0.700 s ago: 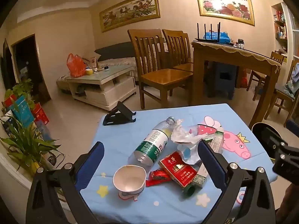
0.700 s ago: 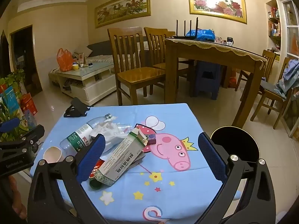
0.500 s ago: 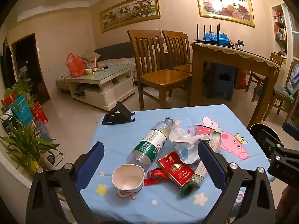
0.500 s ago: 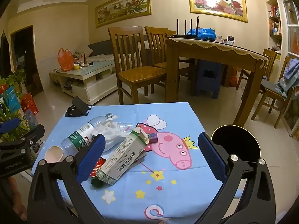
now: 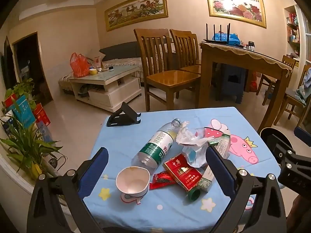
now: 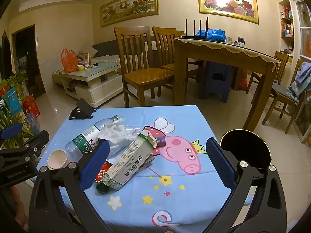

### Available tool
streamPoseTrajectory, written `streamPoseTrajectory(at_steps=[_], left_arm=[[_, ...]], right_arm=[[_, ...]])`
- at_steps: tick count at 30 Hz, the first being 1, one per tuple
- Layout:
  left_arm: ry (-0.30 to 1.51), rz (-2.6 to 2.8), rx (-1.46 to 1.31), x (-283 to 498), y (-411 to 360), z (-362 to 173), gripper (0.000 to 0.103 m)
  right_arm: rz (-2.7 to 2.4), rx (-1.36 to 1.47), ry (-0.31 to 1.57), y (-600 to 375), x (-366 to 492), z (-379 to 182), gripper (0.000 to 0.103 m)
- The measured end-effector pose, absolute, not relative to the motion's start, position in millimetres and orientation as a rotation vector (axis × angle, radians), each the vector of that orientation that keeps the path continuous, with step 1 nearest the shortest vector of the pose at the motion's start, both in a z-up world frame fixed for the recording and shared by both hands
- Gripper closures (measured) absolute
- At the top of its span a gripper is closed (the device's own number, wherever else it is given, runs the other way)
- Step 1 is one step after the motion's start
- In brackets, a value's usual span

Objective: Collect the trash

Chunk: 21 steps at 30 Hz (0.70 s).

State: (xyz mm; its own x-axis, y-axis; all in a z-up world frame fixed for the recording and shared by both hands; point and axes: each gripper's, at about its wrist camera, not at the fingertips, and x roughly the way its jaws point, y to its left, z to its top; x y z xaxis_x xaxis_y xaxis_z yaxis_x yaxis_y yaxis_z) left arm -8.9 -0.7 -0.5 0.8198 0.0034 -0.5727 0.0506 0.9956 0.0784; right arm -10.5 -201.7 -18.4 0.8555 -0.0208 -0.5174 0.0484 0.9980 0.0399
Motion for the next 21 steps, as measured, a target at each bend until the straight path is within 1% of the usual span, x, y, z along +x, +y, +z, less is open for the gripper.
streamPoseTrajectory(at_steps=[21], left_arm=[[0.617,-0.010,0.090,-5,6,-8,0.006]], right_arm=[[-0.030,0.044,0.565,-199,-8,-19,0.005]])
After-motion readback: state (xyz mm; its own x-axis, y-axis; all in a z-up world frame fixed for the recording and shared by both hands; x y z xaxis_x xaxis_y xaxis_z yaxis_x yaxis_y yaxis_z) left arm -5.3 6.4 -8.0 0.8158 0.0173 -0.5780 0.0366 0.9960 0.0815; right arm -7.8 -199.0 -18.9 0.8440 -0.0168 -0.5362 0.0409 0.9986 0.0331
